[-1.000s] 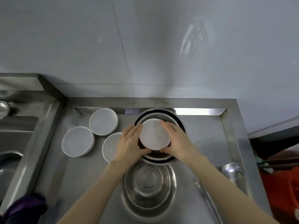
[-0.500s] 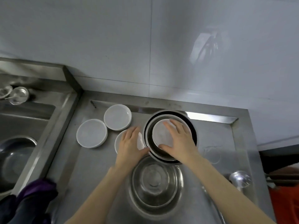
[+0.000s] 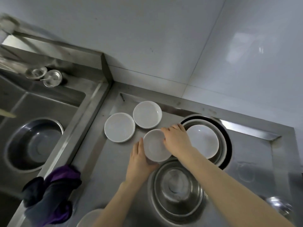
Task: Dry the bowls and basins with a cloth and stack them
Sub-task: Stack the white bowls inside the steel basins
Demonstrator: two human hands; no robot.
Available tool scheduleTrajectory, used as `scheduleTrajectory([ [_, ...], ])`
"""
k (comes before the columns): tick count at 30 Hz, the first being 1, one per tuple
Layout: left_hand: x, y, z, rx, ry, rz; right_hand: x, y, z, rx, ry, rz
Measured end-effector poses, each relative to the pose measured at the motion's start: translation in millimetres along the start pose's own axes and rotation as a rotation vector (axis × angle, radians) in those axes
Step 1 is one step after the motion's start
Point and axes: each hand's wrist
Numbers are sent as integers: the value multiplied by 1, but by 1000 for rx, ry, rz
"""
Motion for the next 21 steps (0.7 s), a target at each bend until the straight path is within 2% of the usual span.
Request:
scheduleTrajectory([
  [5, 8, 5, -7, -22, 24, 76, -1, 2, 1, 31, -104, 13],
  [8, 22, 11, -17, -55, -11, 130, 5, 9, -8, 28, -248, 97],
  [13, 51, -11, -9, -199, -87, 270, 26, 3, -17, -109, -556, 193],
  [17, 65, -54, 11, -191, -55, 181, 43, -24, -14, -282, -713, 223],
  [21, 61, -101, 13, -234, -129, 138, 48, -53, -7, -354, -765, 224],
])
Point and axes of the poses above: each hand's wrist, its own y-axis away from the middle knuckle, its own x-axis out of the back of the hand, z = x × y, and after that the axes turned 10 degrees about z, right-handed
